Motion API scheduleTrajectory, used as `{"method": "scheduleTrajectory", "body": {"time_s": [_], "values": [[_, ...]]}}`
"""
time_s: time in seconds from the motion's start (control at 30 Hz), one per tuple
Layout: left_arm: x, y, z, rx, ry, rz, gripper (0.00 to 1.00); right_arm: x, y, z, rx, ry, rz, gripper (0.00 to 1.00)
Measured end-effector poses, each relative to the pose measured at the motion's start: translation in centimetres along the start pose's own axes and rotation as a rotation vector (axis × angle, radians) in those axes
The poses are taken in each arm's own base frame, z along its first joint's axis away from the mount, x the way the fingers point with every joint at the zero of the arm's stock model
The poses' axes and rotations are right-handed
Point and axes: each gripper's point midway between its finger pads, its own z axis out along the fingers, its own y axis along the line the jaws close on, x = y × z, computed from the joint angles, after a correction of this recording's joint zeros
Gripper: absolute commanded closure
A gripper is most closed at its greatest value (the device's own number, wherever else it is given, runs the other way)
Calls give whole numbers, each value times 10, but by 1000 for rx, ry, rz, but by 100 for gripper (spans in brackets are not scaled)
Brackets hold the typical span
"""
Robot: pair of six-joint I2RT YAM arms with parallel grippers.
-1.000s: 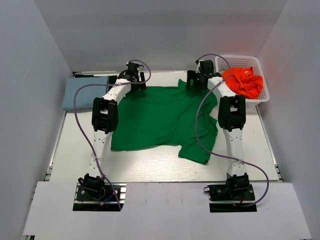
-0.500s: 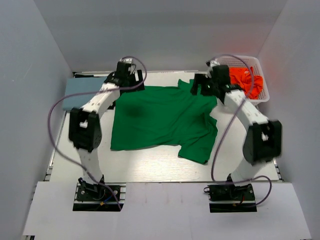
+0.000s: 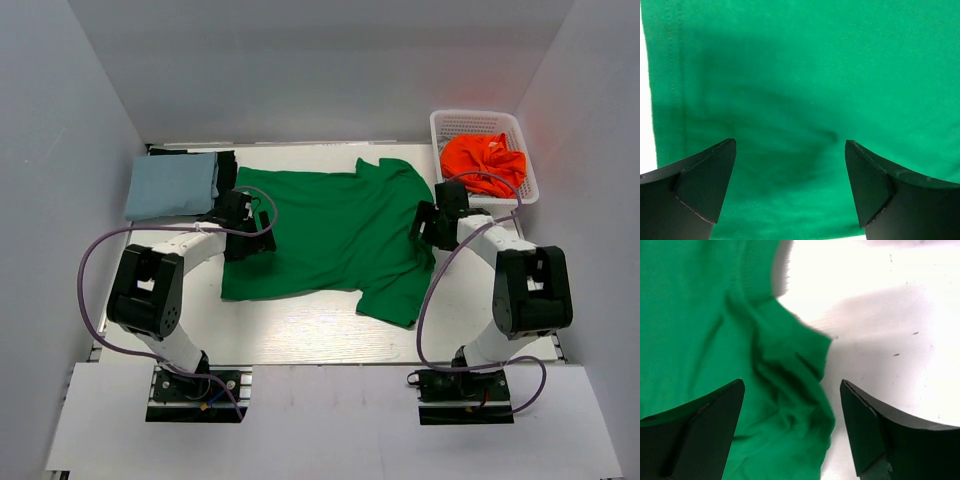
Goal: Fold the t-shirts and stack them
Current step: Flatten out the tshirt
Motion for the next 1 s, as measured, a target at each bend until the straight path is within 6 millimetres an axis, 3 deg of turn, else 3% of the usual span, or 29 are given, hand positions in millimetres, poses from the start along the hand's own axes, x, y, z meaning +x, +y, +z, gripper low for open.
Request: {"method": "scheduleTrajectory", "body": {"time_s": [0.2,0.27,0.3,0.43,0.67,0.87,1.0], "values": [[-3,3,11,-21,-12,-9,0,11,-13,17,32,40,32,48],[-7,2,13,-21,-23,-14,0,16,-17,20,47,45,44,64],[-8,2,13,-24,-26,-15,0,18,-19,21,53,46,51,79],[-12,1,16,-27,-37,-23,0,18,-28,21,73,23,90,100],[-17,1,20,-36,-61,-43,0,12,-38,3,86,-45,138,100],[-19,2,21,-40,-72,-60,0,-2,-42,-29,88,-115,167,100],[-19,2,21,-43,-74,-61,0,3,-51,-41,120,-109,196,86]]}}
